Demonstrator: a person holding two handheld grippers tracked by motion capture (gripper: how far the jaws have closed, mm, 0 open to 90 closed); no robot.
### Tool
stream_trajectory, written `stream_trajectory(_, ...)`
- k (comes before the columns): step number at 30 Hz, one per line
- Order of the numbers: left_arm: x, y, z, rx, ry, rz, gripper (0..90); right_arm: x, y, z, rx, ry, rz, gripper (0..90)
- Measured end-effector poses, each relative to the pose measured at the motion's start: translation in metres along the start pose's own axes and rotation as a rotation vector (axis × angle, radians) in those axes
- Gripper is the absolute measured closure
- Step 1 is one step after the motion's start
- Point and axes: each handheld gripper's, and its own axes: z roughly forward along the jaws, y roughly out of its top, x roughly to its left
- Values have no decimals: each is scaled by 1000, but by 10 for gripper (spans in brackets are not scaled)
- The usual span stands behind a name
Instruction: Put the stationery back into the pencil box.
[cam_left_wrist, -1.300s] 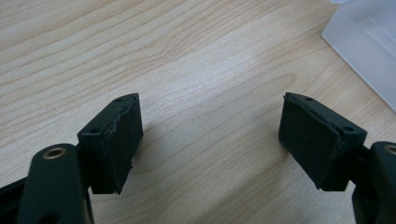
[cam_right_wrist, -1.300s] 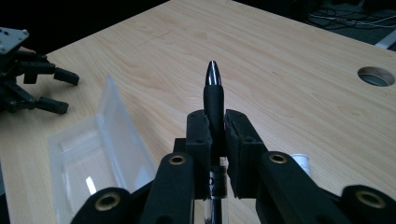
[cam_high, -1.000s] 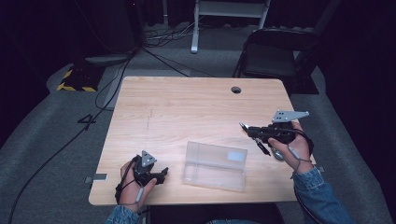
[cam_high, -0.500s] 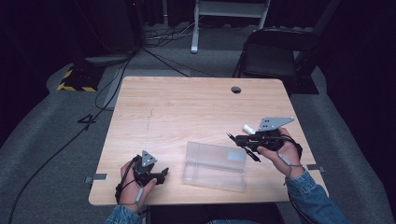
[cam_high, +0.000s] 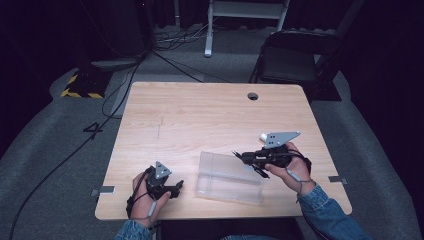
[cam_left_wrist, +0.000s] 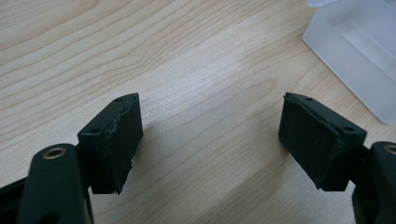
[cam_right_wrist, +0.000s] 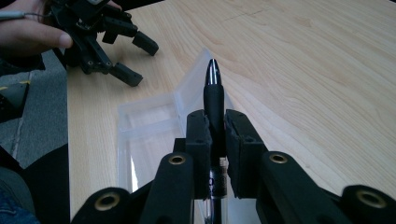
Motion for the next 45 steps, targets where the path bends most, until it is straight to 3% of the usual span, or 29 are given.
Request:
stream_trajectory(21, -2, 1, 1, 1, -5, -1, 222, 9, -15, 39, 60, 61, -91, 807)
stream_trajectory(37, -2, 1, 1, 1, -3, 0, 222, 9, -22, 48, 102, 87, -139, 806)
stream_trajectory(45, -2, 1, 1, 1, -4, 0, 222, 9, -24, 52, 118, 99, -140, 806)
